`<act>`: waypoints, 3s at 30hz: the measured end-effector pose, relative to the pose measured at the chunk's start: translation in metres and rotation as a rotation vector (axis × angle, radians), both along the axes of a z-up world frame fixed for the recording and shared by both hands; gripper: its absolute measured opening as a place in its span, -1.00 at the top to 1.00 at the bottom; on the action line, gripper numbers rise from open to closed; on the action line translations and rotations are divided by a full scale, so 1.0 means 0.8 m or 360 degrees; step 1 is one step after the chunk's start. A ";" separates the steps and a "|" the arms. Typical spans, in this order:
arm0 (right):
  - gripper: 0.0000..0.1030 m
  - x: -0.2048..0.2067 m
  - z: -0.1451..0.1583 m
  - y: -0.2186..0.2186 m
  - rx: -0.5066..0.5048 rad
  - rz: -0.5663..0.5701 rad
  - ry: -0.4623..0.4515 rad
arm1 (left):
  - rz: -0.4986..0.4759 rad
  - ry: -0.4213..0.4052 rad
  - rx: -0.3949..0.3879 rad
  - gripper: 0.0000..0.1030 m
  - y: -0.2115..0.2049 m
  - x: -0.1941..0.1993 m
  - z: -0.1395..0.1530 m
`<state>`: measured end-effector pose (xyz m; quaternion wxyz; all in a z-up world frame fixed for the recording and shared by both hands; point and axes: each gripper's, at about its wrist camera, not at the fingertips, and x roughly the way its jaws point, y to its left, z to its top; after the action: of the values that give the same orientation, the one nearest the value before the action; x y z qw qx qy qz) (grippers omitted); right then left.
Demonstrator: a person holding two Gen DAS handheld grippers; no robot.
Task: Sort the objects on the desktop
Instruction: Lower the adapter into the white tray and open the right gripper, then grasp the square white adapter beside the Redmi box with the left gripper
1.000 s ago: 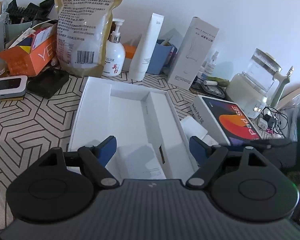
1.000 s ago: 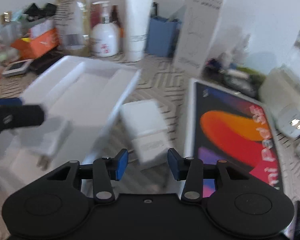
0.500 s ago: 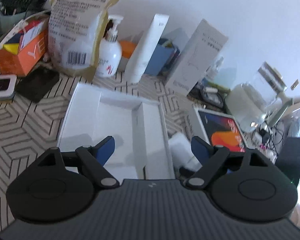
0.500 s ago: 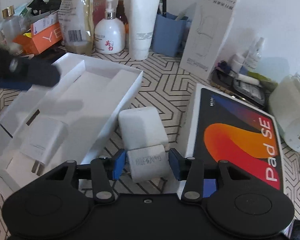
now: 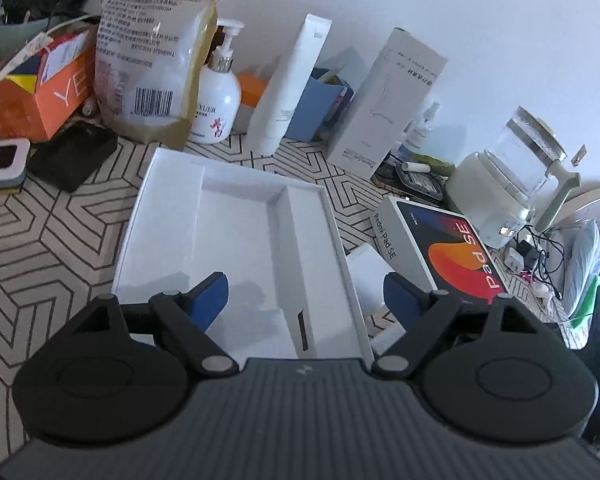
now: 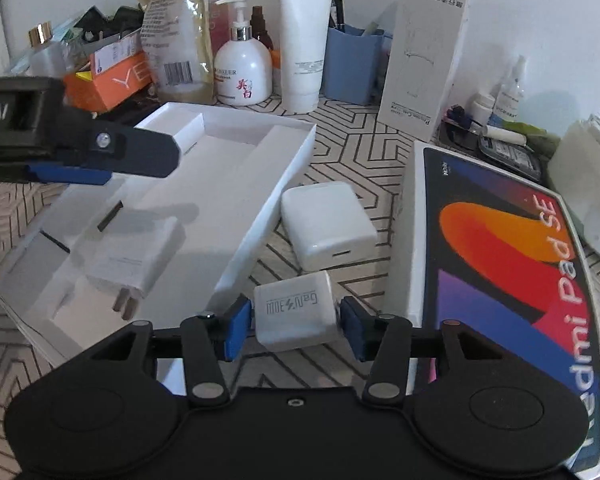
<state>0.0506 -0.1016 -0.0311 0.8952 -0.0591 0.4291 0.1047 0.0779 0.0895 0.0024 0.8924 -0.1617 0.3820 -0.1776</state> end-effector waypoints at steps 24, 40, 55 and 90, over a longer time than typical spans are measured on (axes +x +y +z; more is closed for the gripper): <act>-0.02 0.055 0.041 0.063 0.0389 0.0158 -0.0038 | 0.0247 -0.0010 -0.0043 -0.65 0.053 0.020 0.004; 0.09 0.079 0.038 0.060 0.0360 0.0144 -0.0046 | 0.0285 -0.0009 -0.0080 -0.65 0.056 0.018 0.003; -0.07 0.025 0.051 -0.124 0.0501 -0.0205 -0.0257 | -0.0036 -0.0022 0.0088 -0.55 -0.093 0.026 0.024; -0.10 0.022 0.032 -0.179 0.0712 -0.0362 -0.0188 | -0.0874 0.0073 0.1008 -0.09 -0.223 0.101 -0.008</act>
<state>0.0678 -0.2447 -0.0058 0.9156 0.1830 0.3461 0.0920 0.1587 -0.0889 -0.0042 0.8089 0.2245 0.4664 -0.2790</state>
